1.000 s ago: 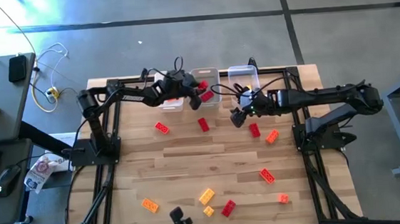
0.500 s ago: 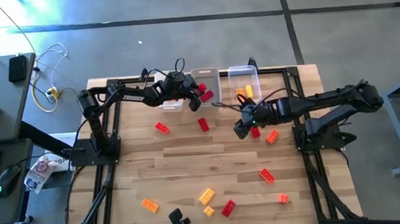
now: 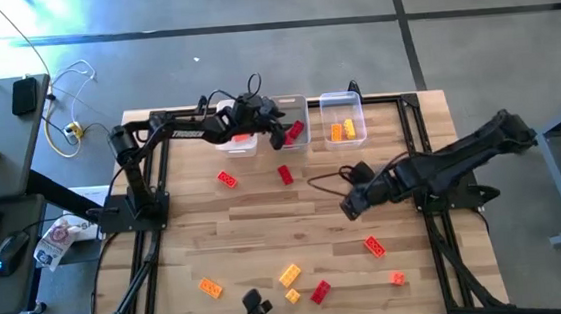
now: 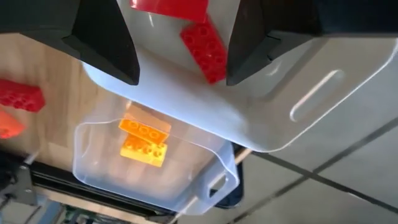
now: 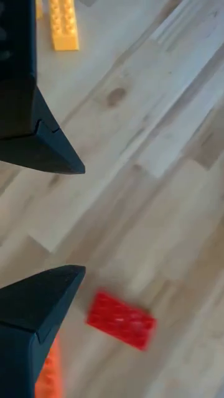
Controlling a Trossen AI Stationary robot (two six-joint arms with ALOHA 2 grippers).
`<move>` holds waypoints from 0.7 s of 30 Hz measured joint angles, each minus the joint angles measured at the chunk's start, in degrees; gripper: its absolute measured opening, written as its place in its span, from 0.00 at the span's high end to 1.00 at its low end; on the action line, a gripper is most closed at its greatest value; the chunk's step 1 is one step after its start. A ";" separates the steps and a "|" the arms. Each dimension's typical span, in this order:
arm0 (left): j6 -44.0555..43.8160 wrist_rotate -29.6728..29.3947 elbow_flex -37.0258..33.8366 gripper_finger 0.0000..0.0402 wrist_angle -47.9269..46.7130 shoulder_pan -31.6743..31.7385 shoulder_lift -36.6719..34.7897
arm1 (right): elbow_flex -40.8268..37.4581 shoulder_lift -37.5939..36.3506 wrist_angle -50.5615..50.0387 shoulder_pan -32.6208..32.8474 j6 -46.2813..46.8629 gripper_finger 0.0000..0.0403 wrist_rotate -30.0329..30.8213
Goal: Sort & place blocks by color
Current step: Put the red game piece into the gray bin, then put the orange game piece into the white bin
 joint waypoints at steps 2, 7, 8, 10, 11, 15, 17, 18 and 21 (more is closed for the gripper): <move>-0.10 1.33 1.75 0.43 -3.06 -0.01 -0.01 | 0.00 0.00 -0.98 2.08 3.95 0.40 -0.05; -0.09 1.52 4.36 0.43 -7.47 -0.95 -0.03 | 0.00 0.20 -2.17 6.87 10.83 0.40 -2.50; 0.00 1.50 4.90 0.43 -8.17 -1.22 -0.03 | 0.00 0.25 -2.12 7.65 11.97 0.40 -3.39; 0.02 1.50 5.98 0.43 -9.86 -1.79 -0.03 | 0.00 0.51 -2.16 9.04 14.00 0.40 -5.45; 0.02 1.49 6.39 0.43 -10.59 -2.12 -0.03 | 0.00 0.55 -2.20 9.72 15.07 0.40 -6.48; 0.04 1.48 7.07 0.43 -10.86 -3.40 -0.03 | -0.07 1.59 -2.47 11.79 18.51 0.40 -9.68; 0.04 1.44 7.25 0.43 -10.74 -3.86 -0.03 | -0.07 2.69 -2.54 12.69 19.68 0.40 -11.17; 0.04 1.46 7.25 0.43 -10.68 -4.15 -0.03 | -0.07 3.46 -2.53 13.16 20.02 0.40 -12.11; 0.03 1.42 7.25 0.43 -11.30 -4.71 -0.03 | -0.09 5.99 -2.46 14.47 21.11 0.40 -14.36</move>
